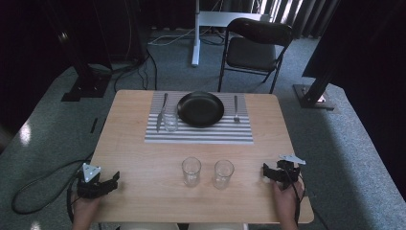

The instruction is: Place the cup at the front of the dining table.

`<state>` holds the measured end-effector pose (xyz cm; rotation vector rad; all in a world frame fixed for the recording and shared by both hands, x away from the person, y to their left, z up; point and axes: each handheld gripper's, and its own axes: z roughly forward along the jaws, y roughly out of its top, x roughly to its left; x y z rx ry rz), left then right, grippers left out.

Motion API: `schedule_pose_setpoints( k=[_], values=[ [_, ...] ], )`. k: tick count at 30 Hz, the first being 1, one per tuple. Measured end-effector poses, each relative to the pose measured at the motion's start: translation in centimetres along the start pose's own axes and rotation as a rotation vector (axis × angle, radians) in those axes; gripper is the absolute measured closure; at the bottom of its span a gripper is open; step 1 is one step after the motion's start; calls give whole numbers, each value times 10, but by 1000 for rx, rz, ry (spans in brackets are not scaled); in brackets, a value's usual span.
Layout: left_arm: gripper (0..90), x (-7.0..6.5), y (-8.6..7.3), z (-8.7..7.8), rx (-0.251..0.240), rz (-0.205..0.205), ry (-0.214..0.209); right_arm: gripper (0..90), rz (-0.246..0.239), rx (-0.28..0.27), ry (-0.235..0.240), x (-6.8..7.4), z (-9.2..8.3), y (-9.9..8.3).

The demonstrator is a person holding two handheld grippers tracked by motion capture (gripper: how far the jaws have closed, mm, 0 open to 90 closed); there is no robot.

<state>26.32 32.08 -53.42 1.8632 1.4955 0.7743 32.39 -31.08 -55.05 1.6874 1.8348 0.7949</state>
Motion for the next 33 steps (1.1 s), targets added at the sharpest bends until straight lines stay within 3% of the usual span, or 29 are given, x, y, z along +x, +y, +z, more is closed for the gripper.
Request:
schedule_pose_setpoints(
  k=[6, 9, 10, 12, 20, 33],
  values=[
    [183, -1, -1, 5, 47, 12, 19, 118, 0, 0, 0, 0, 0, 0],
    [183, 0, -4, 10, 85, 0, -7, 118, 0, 0, 0, 0, 0, 0],
    [183, 0, -4, 10, 85, 0, -7, 118, 0, 0, 0, 0, 0, 0],
    [183, 3, -4, 12, 88, -41, -29, 118, 0, 0, 0, 0, 0, 0],
    [182, -1, -3, 13, 84, -33, -39, 118, 0, 0, 0, 0, 0, 0],
    [109, -3, -2, 15, 101, -26, -48, 118, 0, 0, 0, 0, 0, 0]
  ],
)
